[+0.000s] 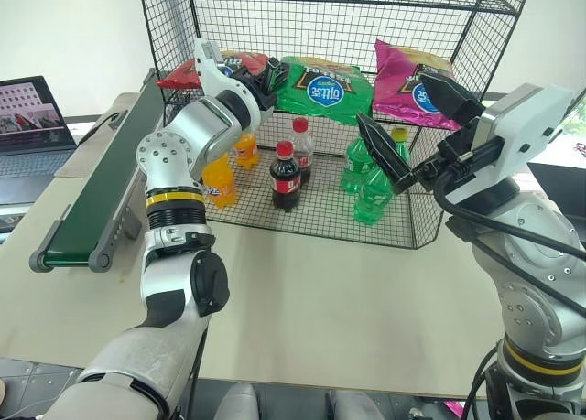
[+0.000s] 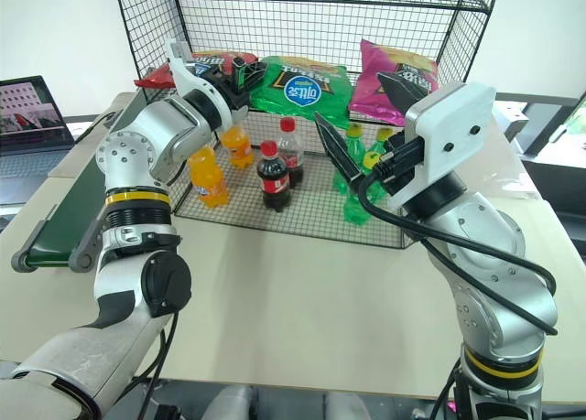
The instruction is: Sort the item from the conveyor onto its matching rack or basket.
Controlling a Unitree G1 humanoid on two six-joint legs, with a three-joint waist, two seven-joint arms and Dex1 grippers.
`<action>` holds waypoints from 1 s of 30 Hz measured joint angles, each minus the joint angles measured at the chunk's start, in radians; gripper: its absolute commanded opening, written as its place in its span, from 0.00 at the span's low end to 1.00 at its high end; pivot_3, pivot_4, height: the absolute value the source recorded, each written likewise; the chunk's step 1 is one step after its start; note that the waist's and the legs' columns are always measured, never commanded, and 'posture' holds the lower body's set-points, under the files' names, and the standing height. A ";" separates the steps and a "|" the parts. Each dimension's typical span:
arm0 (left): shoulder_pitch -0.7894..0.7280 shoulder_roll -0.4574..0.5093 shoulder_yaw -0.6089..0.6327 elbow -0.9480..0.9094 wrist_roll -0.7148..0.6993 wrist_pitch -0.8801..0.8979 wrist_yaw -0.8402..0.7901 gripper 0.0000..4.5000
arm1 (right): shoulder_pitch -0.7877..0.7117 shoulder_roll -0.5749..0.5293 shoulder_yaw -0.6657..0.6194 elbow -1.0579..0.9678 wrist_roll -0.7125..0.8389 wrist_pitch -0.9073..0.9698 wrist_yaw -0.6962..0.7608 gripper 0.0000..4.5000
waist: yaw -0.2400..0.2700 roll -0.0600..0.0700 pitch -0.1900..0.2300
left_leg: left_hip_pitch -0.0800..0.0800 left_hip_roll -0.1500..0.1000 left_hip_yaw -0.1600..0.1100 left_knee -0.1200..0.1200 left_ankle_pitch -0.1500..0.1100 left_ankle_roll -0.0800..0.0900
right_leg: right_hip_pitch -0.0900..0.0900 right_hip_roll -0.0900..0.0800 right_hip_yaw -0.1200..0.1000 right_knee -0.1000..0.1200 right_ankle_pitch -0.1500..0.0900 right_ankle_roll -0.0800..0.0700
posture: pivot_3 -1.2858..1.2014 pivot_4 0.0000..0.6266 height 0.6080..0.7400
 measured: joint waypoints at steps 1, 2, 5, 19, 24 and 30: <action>0.000 0.000 0.001 0.011 0.011 -0.003 -0.002 0.02 | 0.001 0.000 0.000 0.000 -0.002 0.000 0.000 1.00 | 0.000 0.000 0.000 | 0.000 0.000 0.000 0.000 0.000 0.000 | 0.000 0.000 0.000 0.000 0.000 0.000 | 0.52 0.24 1.00; 0.000 0.001 0.002 0.020 0.021 -0.004 -0.004 0.02 | 0.003 0.000 0.000 0.000 -0.004 0.000 0.000 1.00 | 0.000 0.000 0.000 | 0.000 0.000 0.000 0.000 0.000 0.000 | 0.000 0.000 0.000 0.000 0.000 0.000 | 0.52 0.24 1.00; 0.000 0.008 0.003 0.030 0.032 -0.003 -0.012 0.02 | 0.008 0.000 0.000 0.000 -0.008 0.000 0.000 1.00 | 0.000 0.000 0.000 | 0.000 0.000 0.000 0.000 0.000 0.000 | 0.000 0.000 0.000 0.000 0.000 0.000 | 0.52 0.24 1.00; 0.007 0.022 0.030 -0.016 0.044 0.047 -0.067 0.98 | 0.013 0.003 -0.001 0.000 -0.011 0.000 0.001 1.00 | 0.000 0.000 0.000 | 0.000 0.000 0.000 0.000 0.000 0.000 | 0.000 0.000 0.000 0.000 0.000 0.000 | 0.52 0.24 1.00; 0.142 0.026 0.049 -0.216 -0.058 0.161 -0.007 0.98 | 0.045 0.005 -0.003 0.000 -0.003 -0.001 0.018 1.00 | -0.002 0.000 0.000 | 0.001 0.000 0.000 0.000 0.000 0.000 | 0.000 0.000 0.000 0.003 0.000 0.000 | 0.52 0.24 1.00; 0.330 0.051 0.042 -0.511 -0.233 0.266 0.102 0.98 | 0.116 0.015 -0.006 0.010 0.009 -0.023 0.061 1.00 | 0.000 0.000 0.000 | 0.001 0.000 -0.001 0.001 0.001 -0.001 | 0.001 -0.001 0.000 0.004 0.000 0.000 | 0.52 0.24 1.00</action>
